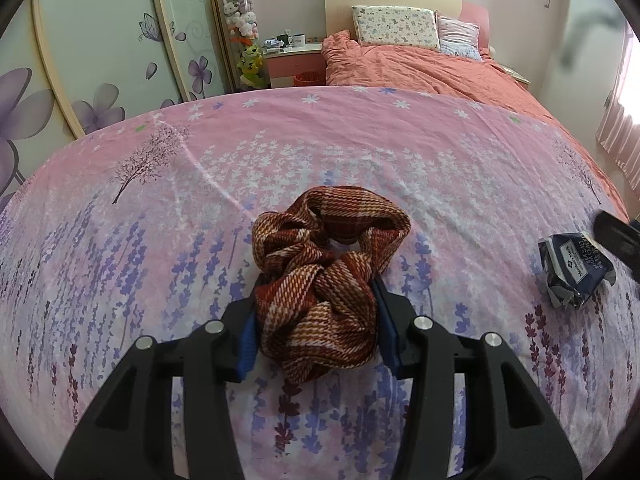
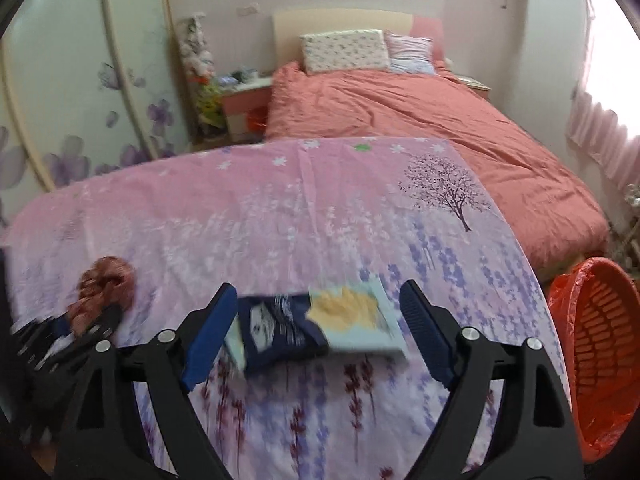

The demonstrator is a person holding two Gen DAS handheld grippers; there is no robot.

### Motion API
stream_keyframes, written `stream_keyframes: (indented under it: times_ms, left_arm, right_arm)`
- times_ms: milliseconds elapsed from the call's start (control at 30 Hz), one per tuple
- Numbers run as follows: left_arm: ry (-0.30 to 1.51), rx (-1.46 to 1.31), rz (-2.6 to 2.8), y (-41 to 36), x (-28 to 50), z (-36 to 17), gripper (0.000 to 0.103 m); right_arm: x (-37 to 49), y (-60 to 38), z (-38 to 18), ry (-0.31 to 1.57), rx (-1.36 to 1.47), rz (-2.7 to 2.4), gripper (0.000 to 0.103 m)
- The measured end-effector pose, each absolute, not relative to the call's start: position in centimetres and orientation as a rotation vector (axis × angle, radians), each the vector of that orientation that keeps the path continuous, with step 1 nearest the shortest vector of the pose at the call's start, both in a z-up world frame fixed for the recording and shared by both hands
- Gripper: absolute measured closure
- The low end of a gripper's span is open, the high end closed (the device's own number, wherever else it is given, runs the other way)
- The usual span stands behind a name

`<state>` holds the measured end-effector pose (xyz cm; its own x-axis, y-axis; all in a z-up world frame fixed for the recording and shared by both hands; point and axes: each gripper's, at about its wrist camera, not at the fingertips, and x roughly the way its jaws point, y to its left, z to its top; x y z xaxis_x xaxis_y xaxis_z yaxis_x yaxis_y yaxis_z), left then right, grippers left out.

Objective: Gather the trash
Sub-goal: 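Lift the scrunchie with the left tool while the right tool grasps the blue-and-yellow snack packet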

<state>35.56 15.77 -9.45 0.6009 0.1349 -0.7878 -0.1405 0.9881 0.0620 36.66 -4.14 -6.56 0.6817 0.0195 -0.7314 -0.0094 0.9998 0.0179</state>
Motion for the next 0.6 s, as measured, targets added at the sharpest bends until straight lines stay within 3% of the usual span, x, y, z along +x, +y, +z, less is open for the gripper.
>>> stream_keyframes:
  times_ms: [133,333,600]
  left_arm:
    - [0.912,-0.012,0.157,15.8,35.5,-9.5,0.054]
    - [0.912,-0.014,0.156,15.8,35.4,-9.5,0.054]
    - [0.912,-0.013,0.157,15.8,35.4,-9.5,0.054]
  right_arm:
    - [38.7,-3.8,-8.4,0.892,-0.063,-0.055,0.015]
    - [34.0,-6.5,-8.1,0.852,-0.114,-0.023,0.015]
    - [30.3,-11.1,-8.1,0.864,0.054,-0.009,0.012]
